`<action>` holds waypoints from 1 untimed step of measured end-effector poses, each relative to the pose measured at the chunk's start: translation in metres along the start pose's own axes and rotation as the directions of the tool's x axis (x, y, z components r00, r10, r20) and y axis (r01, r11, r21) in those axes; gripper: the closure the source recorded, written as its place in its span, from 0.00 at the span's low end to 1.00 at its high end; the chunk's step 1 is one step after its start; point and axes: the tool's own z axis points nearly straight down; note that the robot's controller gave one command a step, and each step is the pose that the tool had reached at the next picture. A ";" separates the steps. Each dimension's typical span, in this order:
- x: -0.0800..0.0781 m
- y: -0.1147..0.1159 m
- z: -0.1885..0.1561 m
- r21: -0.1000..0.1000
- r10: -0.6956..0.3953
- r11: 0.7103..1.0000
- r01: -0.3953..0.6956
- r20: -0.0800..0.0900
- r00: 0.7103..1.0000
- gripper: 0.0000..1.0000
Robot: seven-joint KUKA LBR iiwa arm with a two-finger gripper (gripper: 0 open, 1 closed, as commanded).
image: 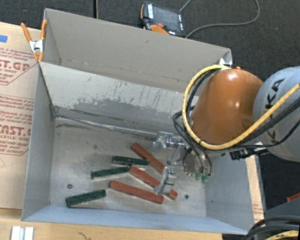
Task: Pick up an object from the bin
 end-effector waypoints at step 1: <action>-0.008 0.036 0.116 0.000 -0.003 1.000 0.003 -0.008 1.000 0.00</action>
Offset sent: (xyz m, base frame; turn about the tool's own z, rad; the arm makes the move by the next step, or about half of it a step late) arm 0.0102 0.0341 -0.1114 -0.0001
